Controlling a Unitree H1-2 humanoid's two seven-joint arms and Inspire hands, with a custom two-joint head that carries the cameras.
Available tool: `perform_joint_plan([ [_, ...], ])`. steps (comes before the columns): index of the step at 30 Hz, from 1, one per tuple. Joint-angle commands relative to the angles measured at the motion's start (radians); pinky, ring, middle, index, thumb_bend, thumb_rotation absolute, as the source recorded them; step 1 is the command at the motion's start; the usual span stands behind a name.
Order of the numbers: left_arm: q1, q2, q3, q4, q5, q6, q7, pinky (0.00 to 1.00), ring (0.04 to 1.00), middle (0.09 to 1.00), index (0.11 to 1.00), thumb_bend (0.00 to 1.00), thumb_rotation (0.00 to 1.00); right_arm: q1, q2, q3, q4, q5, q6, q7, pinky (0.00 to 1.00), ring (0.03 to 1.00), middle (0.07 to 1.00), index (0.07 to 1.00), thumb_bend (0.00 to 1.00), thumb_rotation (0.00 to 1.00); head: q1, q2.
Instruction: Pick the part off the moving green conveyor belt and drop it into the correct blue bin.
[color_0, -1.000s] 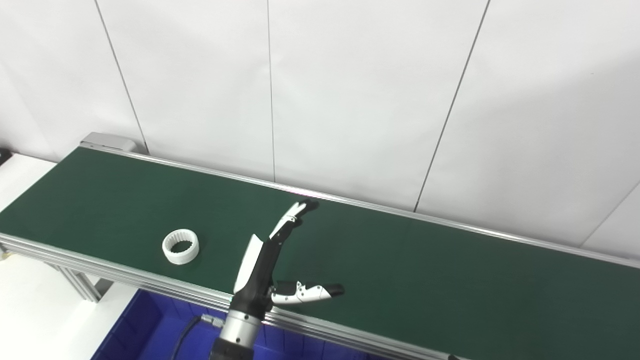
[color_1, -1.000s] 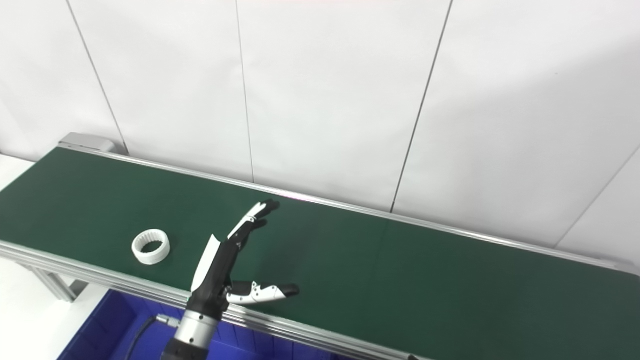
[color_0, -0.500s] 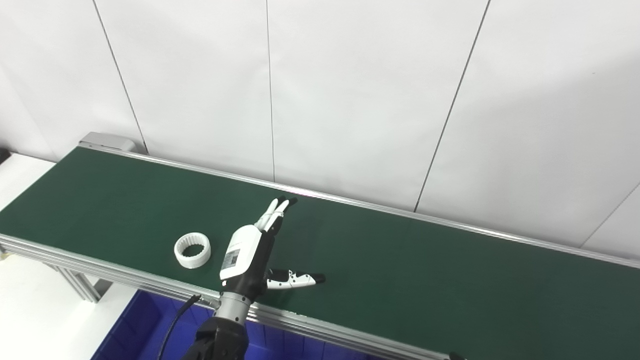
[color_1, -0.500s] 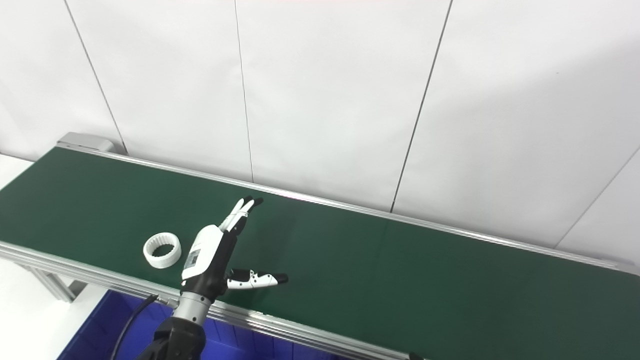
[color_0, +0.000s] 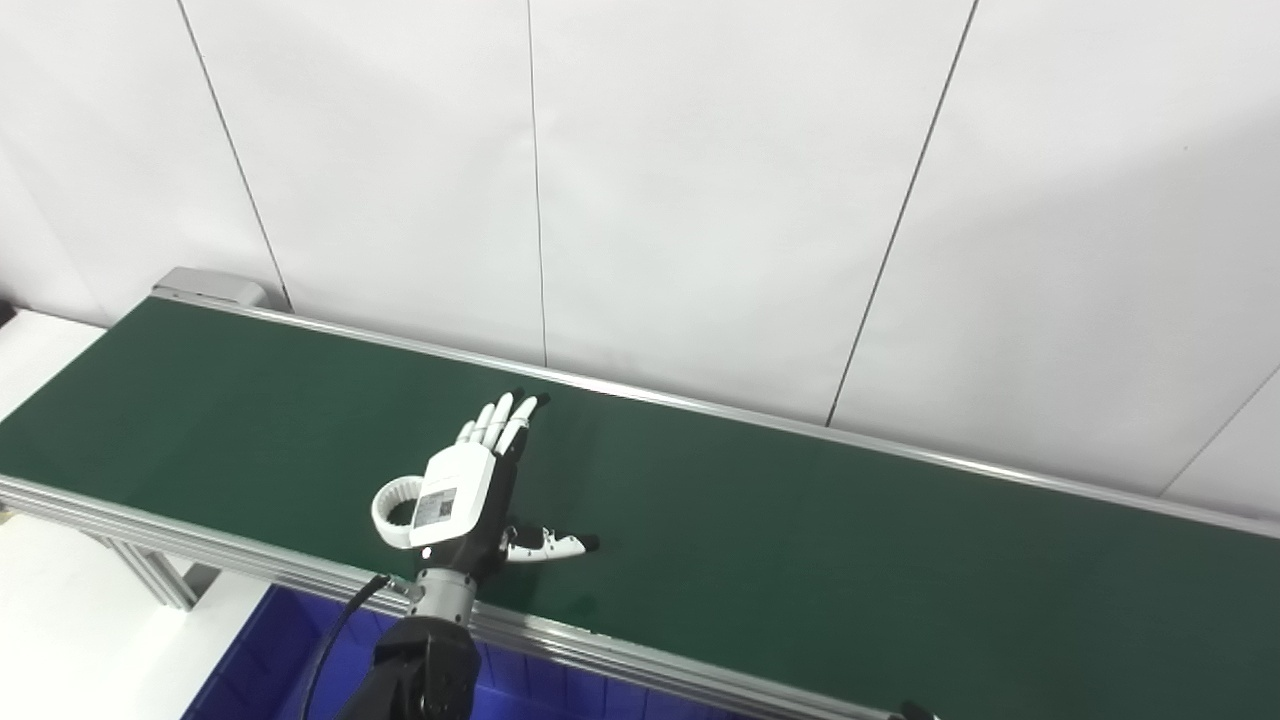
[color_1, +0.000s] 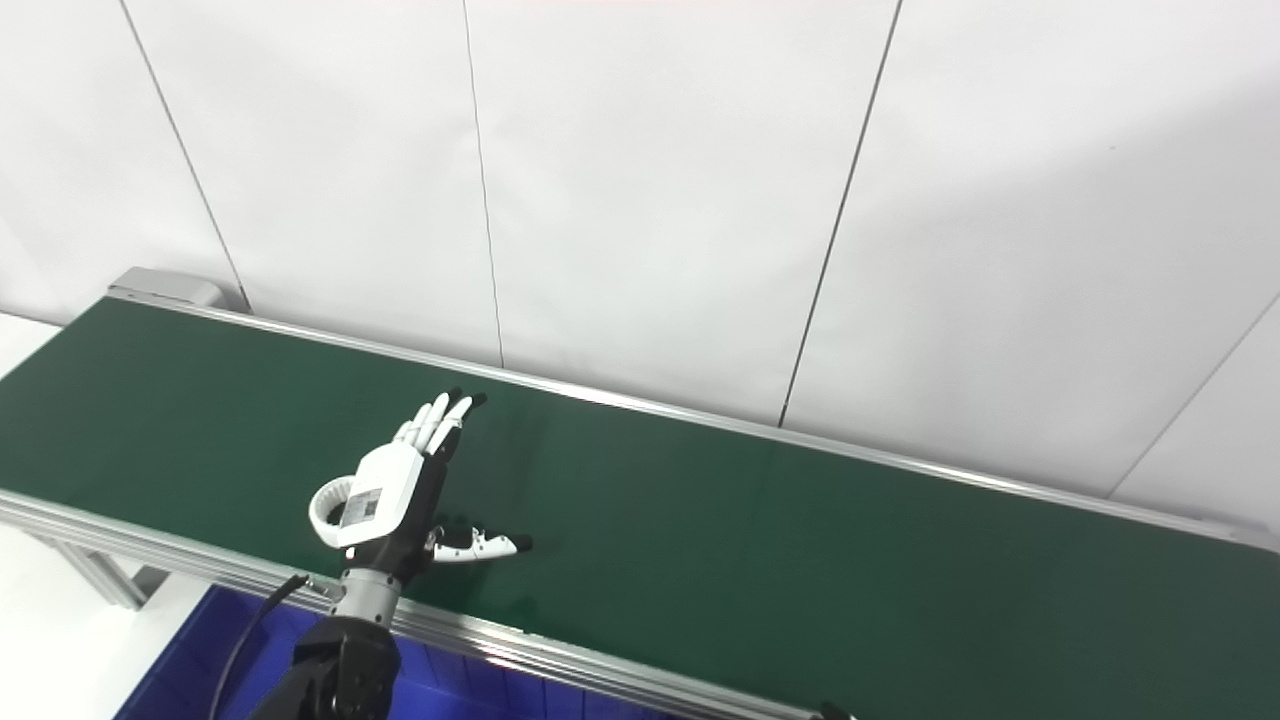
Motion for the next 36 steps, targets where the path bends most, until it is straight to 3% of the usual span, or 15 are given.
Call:
perform_joint_plan([
  [1,-0.032,0.022,0.002,-0.039,0.035,0.031,0.019,1.00,0.999,0.999,0.943,0.85,0.22,-0.004,-0.004,0.004,-0.020,0.003,-0.053,-0.008,0.67,0.761,0.804,0.844,0.75,0.07,-0.003,0.002],
  [11,-0.013,0.038,0.011,-0.082,0.033,0.100,-0.004,1.00,1.000,1.000,0.946,0.86,0.17,-0.007,-0.007,0.012,-0.017,0.007,-0.053,-0.017,0.67,0.762,0.803,0.843,0.75,0.10,-0.005,0.005],
  [16,0.005,0.054,0.016,-0.117,0.024,0.145,-0.055,1.00,1.000,1.000,0.969,0.88,0.13,-0.003,-0.005,0.013,-0.021,0.005,-0.053,-0.019,0.68,0.762,0.805,0.842,0.74,0.10,-0.006,0.008],
  [23,0.029,0.066,0.012,-0.197,0.030,0.257,-0.179,1.00,1.000,1.000,0.997,0.90,0.11,0.000,-0.006,0.018,-0.023,0.002,-0.053,-0.026,0.68,0.769,0.808,0.848,0.74,0.11,-0.008,0.009],
  [27,0.041,0.082,0.004,-0.244,0.030,0.328,-0.286,1.00,1.000,1.000,1.000,0.89,0.10,-0.001,-0.009,0.021,-0.023,0.000,-0.053,-0.032,0.68,0.770,0.807,0.847,0.73,0.11,-0.009,0.012],
  [36,0.049,0.097,-0.003,-0.292,0.064,0.431,-0.452,1.00,1.000,1.000,0.990,0.87,0.04,0.000,-0.014,0.030,-0.024,-0.001,-0.053,-0.044,0.66,0.761,0.805,0.845,0.72,0.13,-0.012,0.016],
])
